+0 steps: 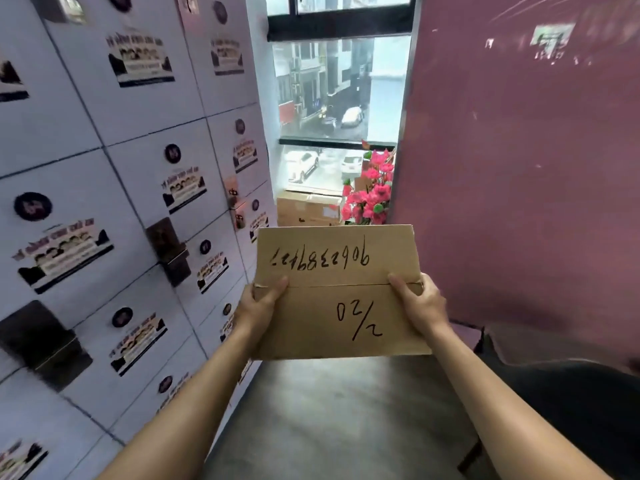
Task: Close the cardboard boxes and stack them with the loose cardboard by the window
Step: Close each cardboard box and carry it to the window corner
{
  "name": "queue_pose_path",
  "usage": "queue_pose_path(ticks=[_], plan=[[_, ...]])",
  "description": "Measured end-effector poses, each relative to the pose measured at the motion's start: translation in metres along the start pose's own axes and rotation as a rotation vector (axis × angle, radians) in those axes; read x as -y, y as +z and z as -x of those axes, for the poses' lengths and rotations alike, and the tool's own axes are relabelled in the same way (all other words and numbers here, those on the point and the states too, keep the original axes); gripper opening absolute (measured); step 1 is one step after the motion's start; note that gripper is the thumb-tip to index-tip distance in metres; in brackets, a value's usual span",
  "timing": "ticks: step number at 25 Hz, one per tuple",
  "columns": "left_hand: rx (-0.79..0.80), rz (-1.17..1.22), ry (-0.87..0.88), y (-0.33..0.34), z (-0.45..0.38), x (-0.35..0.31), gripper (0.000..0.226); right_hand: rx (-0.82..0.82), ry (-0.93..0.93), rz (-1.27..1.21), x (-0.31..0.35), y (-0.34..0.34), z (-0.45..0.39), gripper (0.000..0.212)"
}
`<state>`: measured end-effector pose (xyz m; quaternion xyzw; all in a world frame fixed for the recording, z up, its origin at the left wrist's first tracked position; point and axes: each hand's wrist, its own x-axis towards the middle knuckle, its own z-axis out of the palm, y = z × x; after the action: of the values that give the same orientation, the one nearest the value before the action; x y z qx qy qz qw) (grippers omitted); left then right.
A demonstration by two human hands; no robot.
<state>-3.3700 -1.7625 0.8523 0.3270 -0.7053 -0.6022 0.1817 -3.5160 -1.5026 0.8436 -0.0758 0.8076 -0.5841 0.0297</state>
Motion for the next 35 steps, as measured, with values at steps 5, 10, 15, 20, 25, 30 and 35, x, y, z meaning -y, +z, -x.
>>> queue_pose_path(ticks=[5, 10, 15, 20, 25, 30, 35], plan=[[-0.079, -0.012, -0.068, 0.047, -0.136, -0.039, 0.068, 0.077, 0.020, 0.000, 0.010, 0.039, -0.164, 0.064], [-0.119, -0.027, -0.096, 0.069, -0.259, -0.056, 0.061, 0.119, 0.022, 0.026, 0.015, 0.094, -0.292, 0.056], [-0.065, 0.007, -0.097, 0.100, -0.430, -0.070, 0.054, 0.079, 0.061, 0.062, 0.012, 0.163, -0.436, 0.055], [0.020, 0.005, -0.075, 0.137, -0.596, -0.115, 0.050, -0.006, 0.092, 0.106, 0.031, 0.208, -0.579, 0.063], [0.028, -0.014, -0.072, 0.177, -0.744, -0.136, 0.054, -0.016, 0.098, 0.129, 0.031, 0.256, -0.723, 0.064], [-0.036, 0.012, -0.113, 0.212, -0.889, -0.148, 0.048, 0.056, 0.073, 0.137, 0.029, 0.318, -0.881, 0.068], [-0.110, -0.032, -0.167, 0.228, -1.012, -0.166, 0.065, 0.138, 0.052, 0.156, 0.046, 0.380, -1.014, 0.076]])
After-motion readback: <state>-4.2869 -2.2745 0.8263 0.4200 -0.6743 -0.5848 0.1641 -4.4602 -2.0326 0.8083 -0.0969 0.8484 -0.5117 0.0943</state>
